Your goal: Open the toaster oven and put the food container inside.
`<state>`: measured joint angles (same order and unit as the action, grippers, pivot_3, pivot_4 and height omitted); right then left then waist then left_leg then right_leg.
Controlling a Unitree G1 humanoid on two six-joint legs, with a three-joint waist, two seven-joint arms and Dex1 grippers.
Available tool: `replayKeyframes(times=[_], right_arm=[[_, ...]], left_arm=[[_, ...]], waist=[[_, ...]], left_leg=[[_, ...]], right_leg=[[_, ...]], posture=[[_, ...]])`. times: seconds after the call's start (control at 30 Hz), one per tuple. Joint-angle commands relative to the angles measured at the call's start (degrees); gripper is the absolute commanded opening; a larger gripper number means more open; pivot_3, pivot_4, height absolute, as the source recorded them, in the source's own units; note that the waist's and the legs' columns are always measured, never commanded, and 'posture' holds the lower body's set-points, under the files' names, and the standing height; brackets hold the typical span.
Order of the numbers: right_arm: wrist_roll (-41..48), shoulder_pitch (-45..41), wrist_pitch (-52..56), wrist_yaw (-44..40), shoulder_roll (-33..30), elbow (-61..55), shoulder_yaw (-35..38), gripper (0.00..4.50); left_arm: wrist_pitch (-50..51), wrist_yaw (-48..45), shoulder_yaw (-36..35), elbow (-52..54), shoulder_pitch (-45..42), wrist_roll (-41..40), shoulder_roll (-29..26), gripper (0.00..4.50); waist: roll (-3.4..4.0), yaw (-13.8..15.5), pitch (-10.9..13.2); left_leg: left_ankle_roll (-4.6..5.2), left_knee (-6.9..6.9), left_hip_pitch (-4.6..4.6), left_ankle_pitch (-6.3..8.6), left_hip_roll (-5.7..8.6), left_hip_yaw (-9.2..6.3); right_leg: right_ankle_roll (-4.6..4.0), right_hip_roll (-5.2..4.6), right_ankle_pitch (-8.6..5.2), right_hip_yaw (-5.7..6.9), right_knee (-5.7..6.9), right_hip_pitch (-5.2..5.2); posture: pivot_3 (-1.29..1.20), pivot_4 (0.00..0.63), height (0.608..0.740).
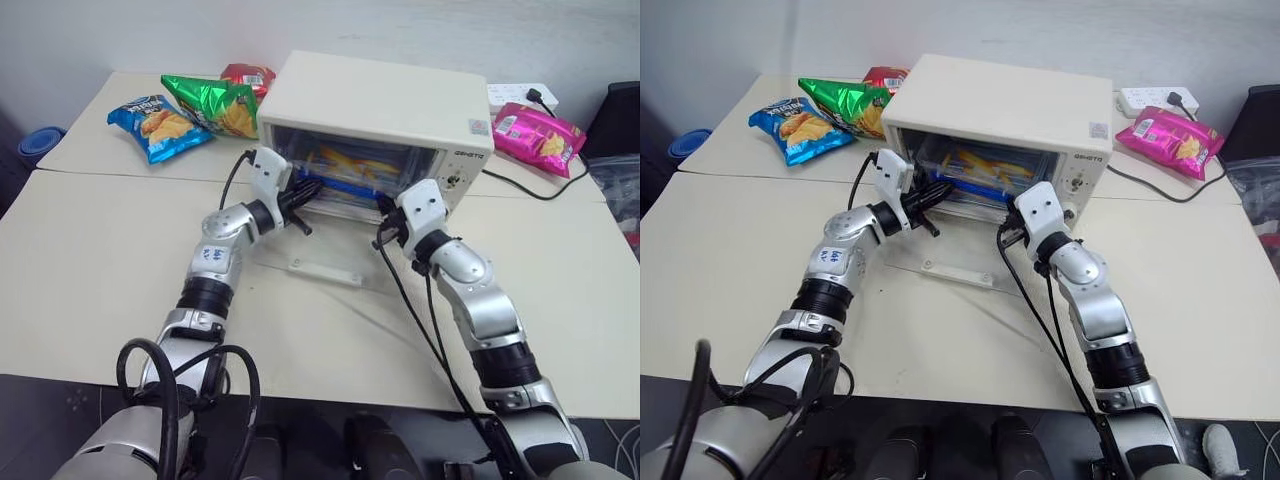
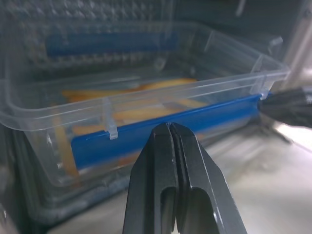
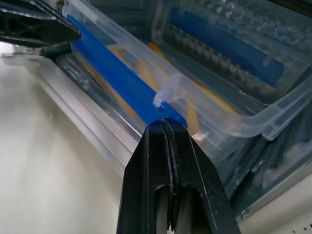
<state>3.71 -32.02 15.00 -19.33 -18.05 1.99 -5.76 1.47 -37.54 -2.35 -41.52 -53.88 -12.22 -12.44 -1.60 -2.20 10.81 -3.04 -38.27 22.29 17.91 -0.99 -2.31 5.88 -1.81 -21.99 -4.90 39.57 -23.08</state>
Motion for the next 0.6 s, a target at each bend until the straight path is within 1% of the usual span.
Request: replayKeyframes(times=[0.03,0.1,0.17,0.27,0.3,0.33,0.37,0.43,0.5,0.57,0.6], right_arm=[[7.98,1.89,2.83,-6.36,-1.28,-8.41,3.81,0.00],[14.86,5.29,6.78,-11.41,-4.37,-16.00,7.40,0.00],[18.60,8.76,9.77,-14.25,-8.08,-20.59,10.57,0.00],[21.32,13.85,11.78,-18.04,-13.67,-23.34,14.05,0.00],[21.42,15.72,11.27,-19.24,-15.28,-22.97,15.26,0.00],[20.48,18.21,9.89,-21.06,-17.46,-21.53,16.15,0.00],[18.91,20.93,6.85,-23.59,-19.38,-18.95,16.31,0.00],[16.24,24.35,1.78,-27.11,-22.11,-14.71,15.36,0.00],[14.41,25.76,-2.81,-30.13,-22.91,-10.62,13.08,0.00],[14.85,25.52,-7.46,-33.23,-20.90,-6.72,11.57,0.00],[15.54,25.11,-9.37,-34.62,-19.79,-5.21,11.20,0.00]], left_arm=[[2.43,-8.41,-1.00,4.88,0.74,-3.49,-3.28,0.21],[6.68,-18.27,-0.29,10.44,3.72,-6.02,-8.89,0.60],[4.99,-24.77,-0.81,13.93,6.29,-7.44,-13.34,1.19],[2.39,-31.62,-2.93,15.81,8.62,-9.87,-18.18,2.11],[-0.34,-35.12,-3.54,15.65,9.56,-10.30,-19.93,2.35],[-0.98,-39.40,-4.21,15.25,10.79,-11.08,-22.71,2.63],[-1.03,-44.75,-5.23,14.58,12.11,-12.58,-25.61,2.87],[0.03,-51.62,-6.29,13.22,13.52,-14.78,-29.72,3.39],[3.36,-54.44,-5.70,12.75,14.14,-15.99,-33.42,3.91],[7.07,-54.96,-4.19,13.24,14.57,-17.30,-37.15,4.45],[8.54,-54.96,-4.19,13.42,14.55,-17.87,-38.02,4.48]], waist=[[0.00,-0.03,0.00],[0.00,-0.46,0.00],[0.01,-1.06,0.00],[0.00,-0.82,0.00],[0.00,-0.76,0.00],[0.00,-0.68,0.00],[0.00,-0.68,0.00],[0.00,-0.89,0.00],[0.00,-0.94,0.00],[0.00,-1.00,0.00],[0.00,-1.07,0.00]], left_leg=[[0.00,0.01,0.00,0.00,0.00,0.00],[-0.08,0.13,0.11,-0.05,-0.04,-0.02],[-0.11,0.24,0.16,-0.06,-0.09,-0.05],[-0.11,0.23,0.16,-0.06,-0.05,-0.17],[-0.11,0.19,0.15,-0.06,0.01,-0.17],[-0.09,0.14,0.11,-0.07,0.01,-0.20],[-0.08,0.12,0.07,-0.07,0.03,-0.22],[-0.02,0.21,-0.17,-0.07,0.08,-0.19],[0.26,0.21,-0.20,0.08,0.07,-0.20],[0.44,0.16,-0.20,0.17,0.06,-0.26],[0.44,0.14,-0.20,0.17,0.05,-0.26]], right_leg=[[0.00,0.01,0.00,0.01,0.01,0.00],[0.00,0.05,0.00,0.00,0.06,-0.19],[-0.01,0.11,0.00,0.03,0.22,-0.25],[-0.01,0.05,0.00,0.05,0.03,-0.27],[-0.01,0.00,0.00,0.04,-0.03,-0.25],[-0.01,0.01,0.00,0.05,-0.04,-0.16],[-0.01,0.01,0.00,0.05,-0.02,-0.10],[-0.01,0.03,0.00,0.04,-0.08,0.16],[-0.01,0.06,0.00,0.05,-0.09,0.20],[-0.01,0.04,0.00,0.05,-0.06,0.21],[-0.01,0.04,0.00,0.05,-0.04,0.22]], posture=[[0.00,0.150,0.740],[0.00,0.150,0.740],[0.00,0.150,0.740],[0.00,0.150,0.740],[0.00,0.150,0.740],[0.00,0.150,0.740],[0.00,0.150,0.740],[0.00,0.150,0.740],[0.00,0.150,0.740],[0.00,0.150,0.740],[0.00,0.150,0.740]])
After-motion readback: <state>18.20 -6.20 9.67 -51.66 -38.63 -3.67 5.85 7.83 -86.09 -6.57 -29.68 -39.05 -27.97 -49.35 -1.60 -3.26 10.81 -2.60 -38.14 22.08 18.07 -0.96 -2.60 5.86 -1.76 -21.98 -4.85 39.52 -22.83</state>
